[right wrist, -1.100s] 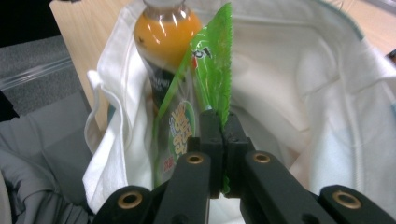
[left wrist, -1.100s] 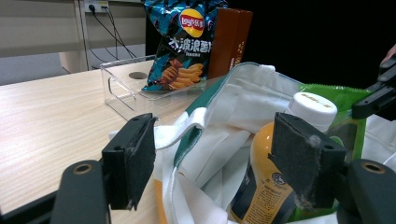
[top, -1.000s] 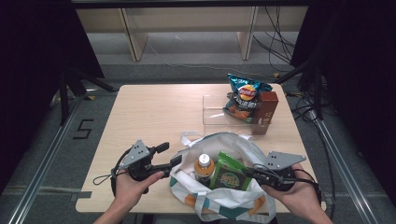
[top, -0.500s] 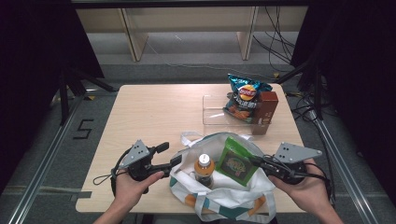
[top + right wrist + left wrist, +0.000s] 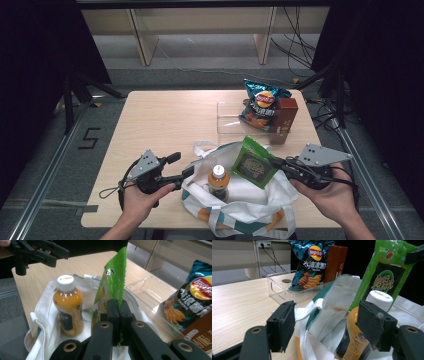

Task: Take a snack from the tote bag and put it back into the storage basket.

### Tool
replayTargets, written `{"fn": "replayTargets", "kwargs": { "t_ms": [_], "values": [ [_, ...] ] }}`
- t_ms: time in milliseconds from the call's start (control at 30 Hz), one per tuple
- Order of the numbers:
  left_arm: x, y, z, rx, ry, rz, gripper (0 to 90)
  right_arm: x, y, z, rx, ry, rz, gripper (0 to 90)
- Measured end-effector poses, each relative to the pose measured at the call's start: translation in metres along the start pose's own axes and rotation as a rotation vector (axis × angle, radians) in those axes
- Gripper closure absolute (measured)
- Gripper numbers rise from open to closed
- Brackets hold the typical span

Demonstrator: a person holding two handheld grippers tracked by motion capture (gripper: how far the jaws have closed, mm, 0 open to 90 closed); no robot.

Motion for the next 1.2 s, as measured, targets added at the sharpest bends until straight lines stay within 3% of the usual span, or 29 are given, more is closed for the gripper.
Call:
{"fn": "replayTargets", "kwargs": {
  "t_ms": [100, 400, 467, 500, 533, 600, 833, 867, 933, 1100, 1133, 1200],
  "values": [
    [0.0, 0.0, 0.0, -0.001, 0.0, 0.0, 30.3, 0.003, -0.003, -0.003, 0.003, 0.0, 0.0, 90.0],
    [0.0, -0.001, 0.0, 0.011, 0.0, 0.006, 30.2, 0.013, -0.009, -0.015, -0.053, -0.004, -0.026, 90.0],
    [0.0, -0.001, 0.0, 0.011, -0.001, 0.006, 30.2, 0.015, -0.01, -0.016, -0.041, -0.001, -0.026, 90.0],
    [0.0, -0.001, 0.0, 0.011, -0.001, 0.005, 30.2, 0.016, -0.011, -0.018, -0.06, -0.004, -0.033, 90.0],
    [0.0, -0.001, 0.0, 0.011, 0.0, 0.006, 30.3, 0.016, -0.011, -0.017, -0.046, 0.004, -0.029, 90.0],
    [0.0, 0.0, 0.0, 0.0, -0.002, -0.002, 30.3, 0.018, -0.013, -0.02, -0.06, -0.014, -0.036, 90.0],
    [0.0, 0.0, 0.0, 0.01, -0.004, 0.008, 30.3, 0.028, -0.018, -0.026, -0.076, -0.009, -0.061, 90.0],
    [0.0, 0.0, 0.0, 0.01, -0.004, 0.008, 30.2, 0.03, -0.019, -0.03, -0.09, -0.042, -0.071, 90.0],
    [0.0, 0.001, 0.0, -0.002, -0.001, -0.001, 30.3, 0.032, -0.021, -0.031, -0.106, -0.009, -0.074, 90.0],
    [0.0, 0.0, 0.0, 0.01, -0.004, 0.007, 30.3, 0.037, -0.024, -0.037, -0.125, -0.01, -0.082, 90.0],
    [0.0, 0.0, 0.0, 0.01, -0.003, 0.007, 30.3, 0.037, -0.024, -0.038, -0.128, -0.028, -0.078, 90.0],
    [0.0, 0.0, 0.0, 0.009, -0.004, 0.006, 30.2, 0.039, -0.024, -0.038, -0.111, -0.017, -0.087, 90.0]
  ]
}}
Point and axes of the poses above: each handheld gripper's, and its own axes: y roughly forward along the jaws, x roughly out of its top, z roughly to its left, the point moved 8 cm from there along y, roughly forward along the jaws, and after that the axes turned 11 degrees about -y, right-handed, at the moved point
